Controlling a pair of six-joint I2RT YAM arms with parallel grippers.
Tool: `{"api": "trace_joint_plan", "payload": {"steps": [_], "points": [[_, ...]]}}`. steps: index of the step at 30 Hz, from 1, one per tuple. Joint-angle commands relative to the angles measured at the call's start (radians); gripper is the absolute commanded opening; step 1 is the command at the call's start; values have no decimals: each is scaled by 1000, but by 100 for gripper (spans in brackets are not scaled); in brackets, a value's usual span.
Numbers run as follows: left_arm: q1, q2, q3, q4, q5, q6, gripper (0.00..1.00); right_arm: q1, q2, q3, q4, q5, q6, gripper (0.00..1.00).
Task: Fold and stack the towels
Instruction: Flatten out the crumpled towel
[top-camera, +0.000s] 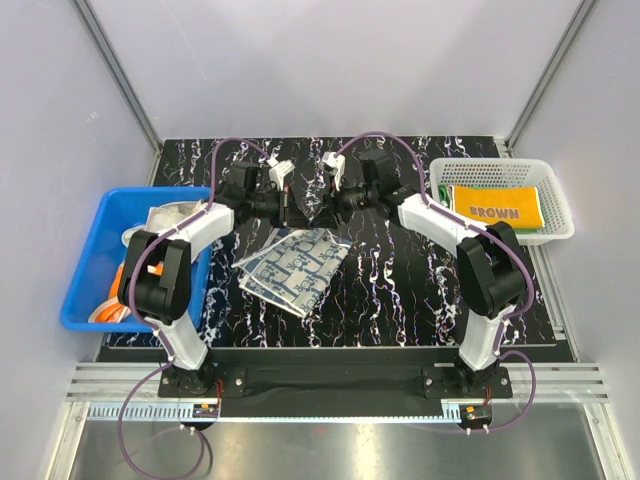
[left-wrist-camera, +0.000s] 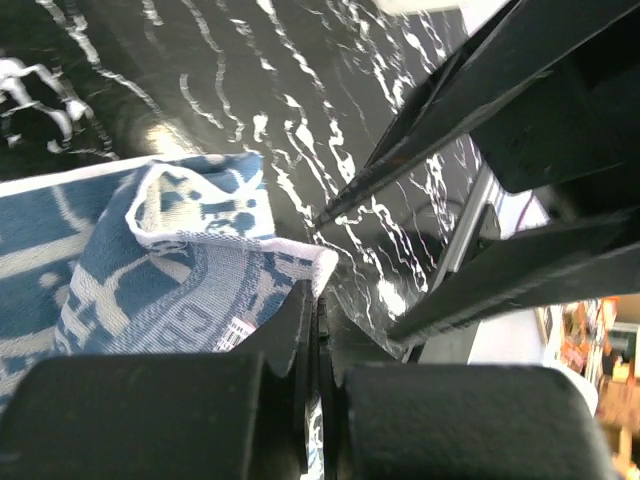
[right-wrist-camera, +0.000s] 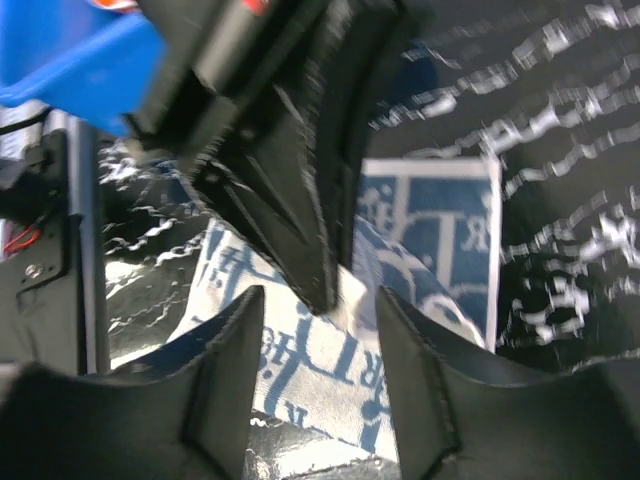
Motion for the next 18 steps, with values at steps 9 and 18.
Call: {"api": "trace_joint_plan", "payload": {"steps": [9,18], "points": [[-9,-67,65,-68,129,160,0,-15,23,71,-9,-234,-78,38],[-27,-45,94,-111,132,189,0,-58,25,62,5,-190,-62,41]]}}
